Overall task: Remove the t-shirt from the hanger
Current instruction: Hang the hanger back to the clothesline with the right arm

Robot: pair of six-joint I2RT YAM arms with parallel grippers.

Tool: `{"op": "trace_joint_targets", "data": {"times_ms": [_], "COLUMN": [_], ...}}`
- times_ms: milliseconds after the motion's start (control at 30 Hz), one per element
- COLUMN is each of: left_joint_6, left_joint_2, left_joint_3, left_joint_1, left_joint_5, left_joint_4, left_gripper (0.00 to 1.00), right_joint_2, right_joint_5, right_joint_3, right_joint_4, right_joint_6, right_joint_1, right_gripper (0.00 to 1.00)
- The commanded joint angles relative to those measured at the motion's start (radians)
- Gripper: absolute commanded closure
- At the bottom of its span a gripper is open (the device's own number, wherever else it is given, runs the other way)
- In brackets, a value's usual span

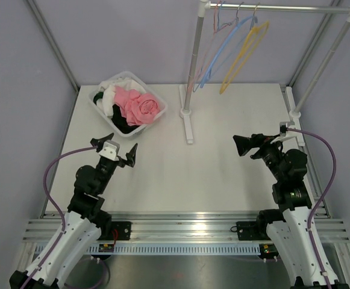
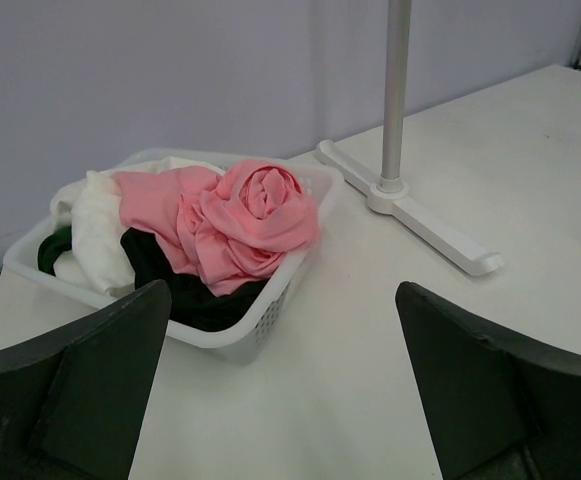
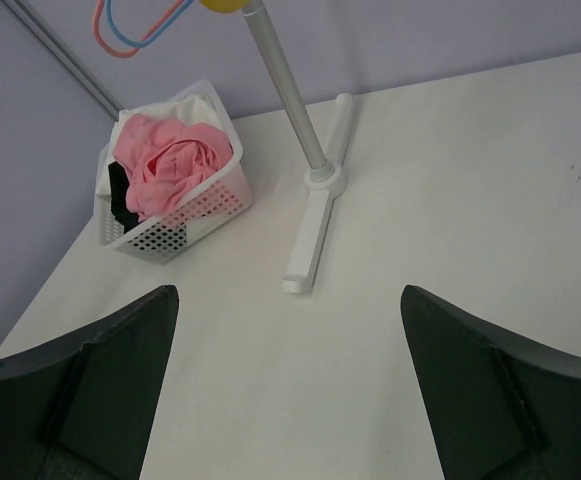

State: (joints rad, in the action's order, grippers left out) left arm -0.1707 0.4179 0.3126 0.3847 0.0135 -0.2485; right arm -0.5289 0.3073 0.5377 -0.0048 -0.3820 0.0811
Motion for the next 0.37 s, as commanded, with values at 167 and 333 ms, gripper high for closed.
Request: {"op": "trace_joint_targets", "data": {"times_ms": [167, 333], "left_joint_6": [-0.027, -0.033], "left_joint_2": [0.021, 0.024], "left_joint_3": [0.01, 0.011], "left_joint_1": [-0.003, -0.003], "left_joint_5": [-0.02, -0.02], "left_joint_4": [-0.074, -0.072], "left_gripper": [0.01, 0.01], "right_joint_2": [0.04, 0.04], "right_joint_5": [0.003, 0.001], "right_joint_3": [0.004, 0.011], "right_joint_4": [0.052, 0.035], "right_joint_6": [-0.005, 0.003], "right_joint_1": [-0.003, -0.003], "right_gripper": [0.01, 0.0]}}
